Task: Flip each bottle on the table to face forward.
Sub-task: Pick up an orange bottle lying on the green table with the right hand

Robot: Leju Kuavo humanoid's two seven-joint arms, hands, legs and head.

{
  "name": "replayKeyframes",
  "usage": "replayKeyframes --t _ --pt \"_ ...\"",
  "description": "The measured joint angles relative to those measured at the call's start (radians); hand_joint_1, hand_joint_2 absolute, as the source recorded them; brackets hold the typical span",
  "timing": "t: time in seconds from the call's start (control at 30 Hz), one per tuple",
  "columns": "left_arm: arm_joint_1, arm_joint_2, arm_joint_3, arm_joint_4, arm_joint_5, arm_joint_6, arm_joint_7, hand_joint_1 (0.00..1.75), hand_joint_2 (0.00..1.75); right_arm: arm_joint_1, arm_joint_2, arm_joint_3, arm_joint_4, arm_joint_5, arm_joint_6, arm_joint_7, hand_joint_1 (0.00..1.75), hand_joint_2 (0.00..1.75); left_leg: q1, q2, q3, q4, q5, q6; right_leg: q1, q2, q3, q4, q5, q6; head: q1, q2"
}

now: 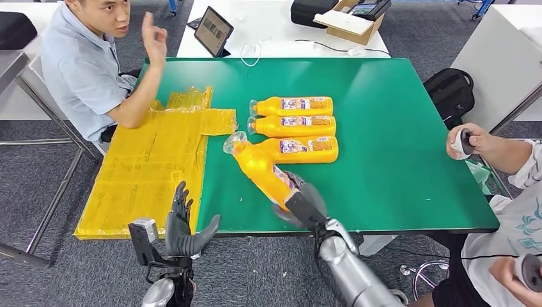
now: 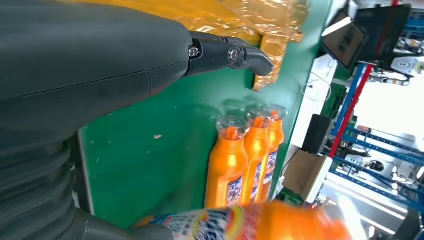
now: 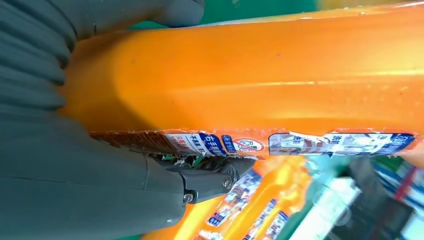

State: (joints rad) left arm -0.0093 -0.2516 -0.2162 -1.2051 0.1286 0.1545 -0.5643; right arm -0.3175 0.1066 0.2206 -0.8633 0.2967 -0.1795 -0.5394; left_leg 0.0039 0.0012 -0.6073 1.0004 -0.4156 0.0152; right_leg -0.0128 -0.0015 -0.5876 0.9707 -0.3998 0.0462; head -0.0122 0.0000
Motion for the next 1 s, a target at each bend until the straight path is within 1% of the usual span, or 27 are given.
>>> replayKeyframes --t 0.07,0.17,0.23,0.37,0.5,0.63,0.8,0.93,1.0 --pt "0.021 0.0 -0.004 -0.027 0.026 -0.008 0.015 0.0 1.75 0.049 0.013 -0.004 -0.077 -0.017 -0.038 -0.007 1.75 1.75 0.0 0.0 -0.004 0.0 0.0 0.0 0.0 0.0 -0.003 0.0 0.0 0.0 0.0 0.0" --pt "0.045 0.004 -0.016 -0.058 0.044 -0.02 0.029 0.0 1.75 0.092 0.02 -0.004 -0.146 -0.011 -0.097 -0.027 1.75 1.75 -0.001 0.0 -0.007 0.0 0.0 0.0 -0.001 0.0 -0.006 0.0 0.0 0.0 0.0 0.0" --pt "0.056 0.011 -0.03 -0.075 0.045 -0.043 0.021 0.0 1.75 0.105 0.023 -0.004 -0.17 -0.006 -0.121 -0.039 1.75 1.75 -0.001 0.0 -0.008 0.0 0.0 0.001 -0.001 0.0 -0.007 0.0 0.0 0.0 0.0 0.0" --pt "0.066 0.029 -0.068 -0.097 0.027 -0.112 0.004 0.0 1.75 0.106 0.032 0.003 -0.181 0.003 -0.13 -0.053 1.75 1.75 -0.002 0.0 -0.009 0.0 0.0 0.001 -0.001 0.0 -0.008 0.0 0.0 0.0 0.0 0.0" --pt "0.066 0.046 -0.109 -0.101 -0.011 -0.153 0.004 0.0 1.75 0.084 0.044 0.04 -0.159 0.045 -0.136 -0.063 1.75 1.75 -0.001 0.0 -0.009 0.0 0.0 0.0 -0.001 0.0 -0.009 0.0 0.0 0.0 0.0 0.0" --pt "0.06 0.055 -0.132 -0.1 -0.01 -0.174 0.012 0.0 1.75 0.058 0.062 0.081 -0.127 0.074 -0.143 -0.07 1.75 1.75 -0.001 0.0 -0.009 0.0 0.0 0.0 -0.001 0.0 -0.009 0.0 0.0 0.0 0.0 0.0" --pt "0.029 0.055 -0.134 -0.086 0.075 -0.236 0.066 0.0 1.75 0.011 0.091 0.153 -0.05 0.144 -0.176 -0.077 1.75 1.75 -0.001 0.0 -0.009 0.0 0.0 0.0 -0.001 0.0 -0.009 0.0 0.0 0.0 0.0 0.0" --pt "0.002 0.049 -0.128 -0.073 0.139 -0.258 0.099 0.0 1.75 -0.024 0.132 0.223 0.028 0.181 -0.232 -0.097 1.75 1.75 -0.001 0.0 -0.009 0.0 0.0 0.0 -0.001 0.0 -0.009 0.0 0.0 0.0 0.0 0.0" --pt "-0.007 0.049 -0.124 -0.065 0.178 -0.266 0.129 0.0 1.75 -0.035 0.147 0.252 0.06 0.193 -0.26 -0.11 1.75 1.75 -0.001 0.0 -0.009 0.0 0.0 0.0 -0.001 0.0 -0.009 0.0 0.0 0.0 0.0 0.0"
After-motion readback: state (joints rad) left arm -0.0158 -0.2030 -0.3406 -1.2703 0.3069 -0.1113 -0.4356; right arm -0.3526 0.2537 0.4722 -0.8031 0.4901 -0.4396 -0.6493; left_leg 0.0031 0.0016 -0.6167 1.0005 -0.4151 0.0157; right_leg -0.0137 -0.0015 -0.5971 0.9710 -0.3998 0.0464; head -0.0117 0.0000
